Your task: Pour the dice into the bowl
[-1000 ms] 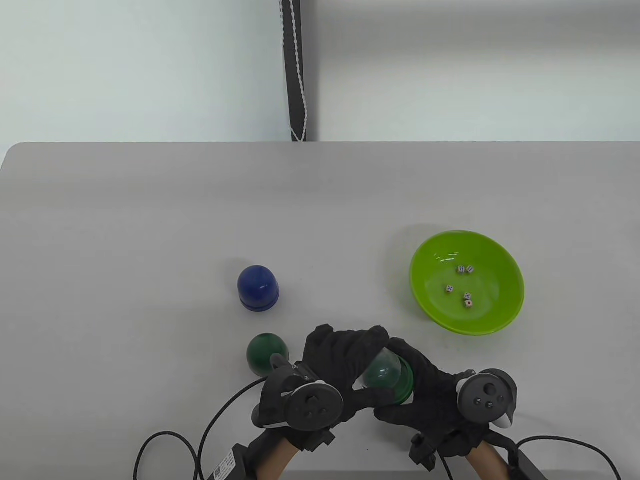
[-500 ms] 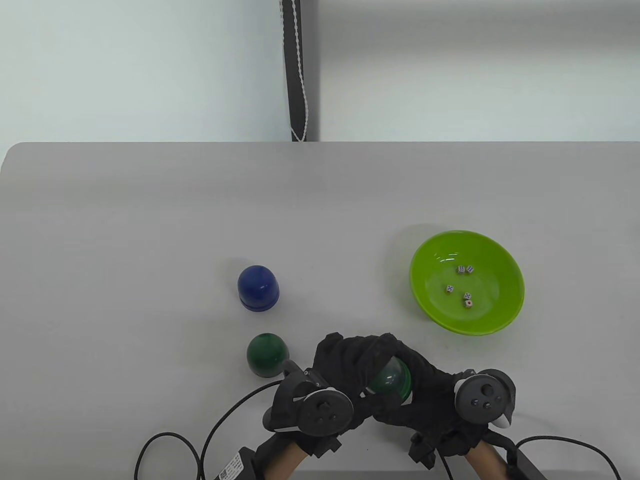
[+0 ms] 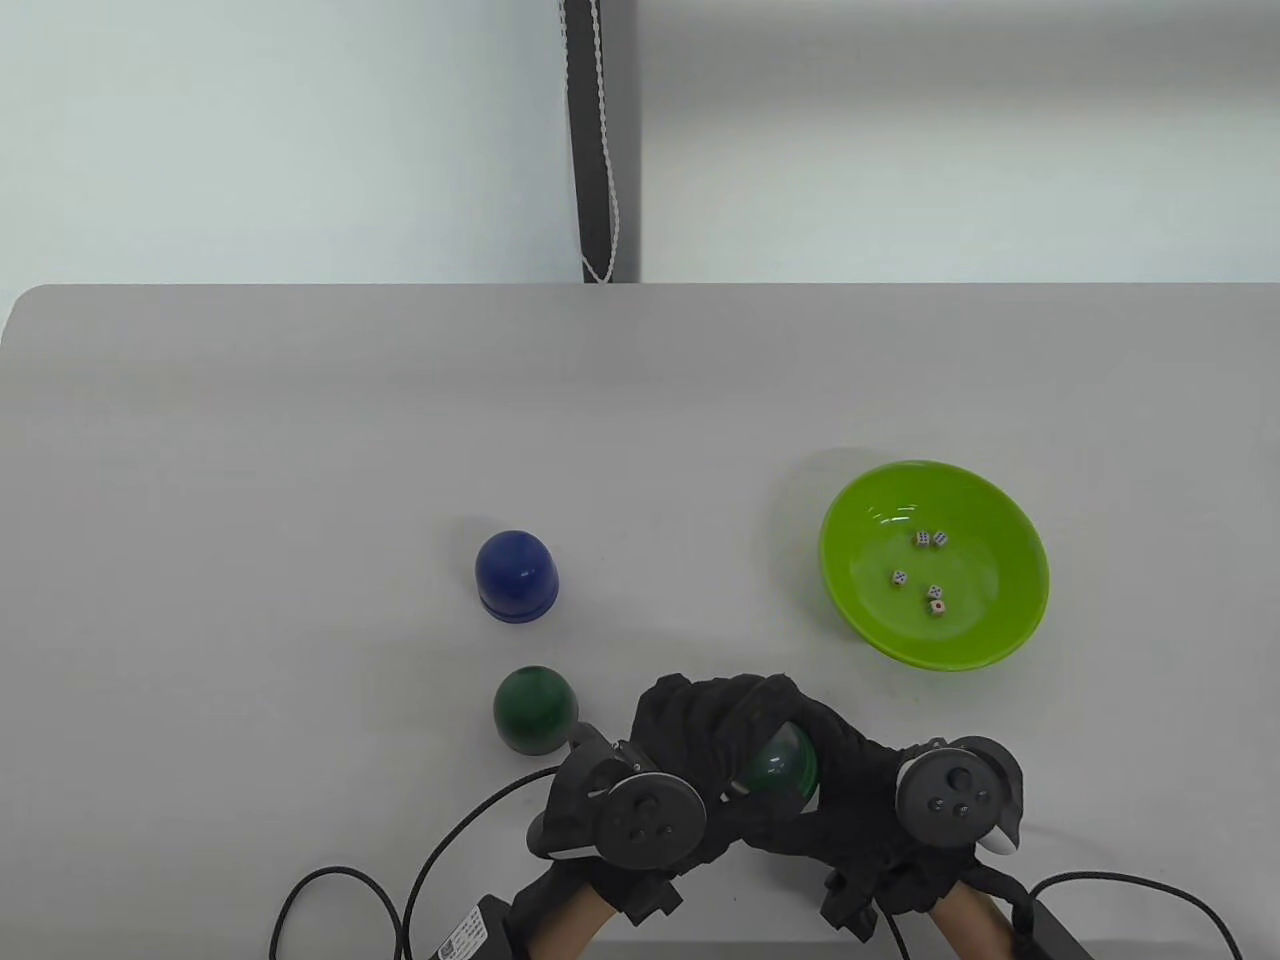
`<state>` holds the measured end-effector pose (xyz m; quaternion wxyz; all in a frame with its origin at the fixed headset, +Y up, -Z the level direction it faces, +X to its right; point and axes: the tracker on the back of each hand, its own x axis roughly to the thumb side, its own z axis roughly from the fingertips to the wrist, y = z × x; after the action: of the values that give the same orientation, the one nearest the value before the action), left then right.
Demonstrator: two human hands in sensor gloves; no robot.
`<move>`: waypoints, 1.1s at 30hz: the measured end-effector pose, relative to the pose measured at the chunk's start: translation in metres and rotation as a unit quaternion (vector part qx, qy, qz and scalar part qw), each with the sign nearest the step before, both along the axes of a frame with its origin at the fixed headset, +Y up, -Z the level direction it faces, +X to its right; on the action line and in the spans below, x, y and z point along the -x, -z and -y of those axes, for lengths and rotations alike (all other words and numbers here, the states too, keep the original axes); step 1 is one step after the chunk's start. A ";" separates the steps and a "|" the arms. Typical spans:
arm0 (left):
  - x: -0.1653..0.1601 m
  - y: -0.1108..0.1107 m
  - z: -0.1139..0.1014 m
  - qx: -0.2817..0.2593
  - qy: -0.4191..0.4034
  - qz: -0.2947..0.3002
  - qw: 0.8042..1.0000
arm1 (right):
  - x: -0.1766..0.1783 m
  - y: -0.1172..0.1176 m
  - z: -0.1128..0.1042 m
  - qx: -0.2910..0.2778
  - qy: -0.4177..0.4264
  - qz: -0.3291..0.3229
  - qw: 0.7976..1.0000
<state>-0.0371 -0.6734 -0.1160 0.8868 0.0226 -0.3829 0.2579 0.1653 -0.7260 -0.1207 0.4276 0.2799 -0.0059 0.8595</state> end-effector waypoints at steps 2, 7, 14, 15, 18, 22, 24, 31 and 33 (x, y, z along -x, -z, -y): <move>-0.001 0.000 0.001 0.000 0.007 0.001 1.000 | 0.000 0.000 0.000 0.001 -0.009 -0.001 1.000; 0.002 0.000 -0.003 0.004 0.004 0.003 1.000 | -0.001 0.000 -0.001 -0.006 -0.010 0.001 1.000; 0.040 0.003 -0.027 -0.019 -0.068 -0.038 0.997 | -0.007 0.001 -0.003 -0.012 0.050 0.015 0.999; 0.048 0.005 -0.029 -0.024 -0.069 -0.054 0.996 | -0.008 0.001 -0.003 -0.013 0.058 0.017 0.998; 0.084 0.012 -0.030 -0.051 -0.026 -0.131 0.990 | -0.011 0.001 -0.006 -0.023 0.076 0.025 0.997; 0.131 0.026 -0.016 -0.030 0.061 -0.221 0.973 | -0.012 -0.001 -0.007 -0.026 0.083 0.024 0.996; 0.146 0.038 -0.005 0.035 0.086 -0.240 0.966 | -0.011 0.000 -0.007 -0.027 0.088 0.023 0.996; 0.144 0.054 0.028 0.140 0.246 -0.211 0.936 | -0.016 -0.003 -0.011 -0.043 0.125 0.036 0.991; 0.140 0.056 0.035 0.165 0.277 -0.196 0.926 | -0.017 -0.003 -0.011 -0.044 0.132 0.038 0.990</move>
<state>-0.1772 -0.7081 -0.1716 0.9715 -0.1806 -0.1445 0.0522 0.1824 -0.7148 -0.1174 0.5238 0.2626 -0.0968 0.8046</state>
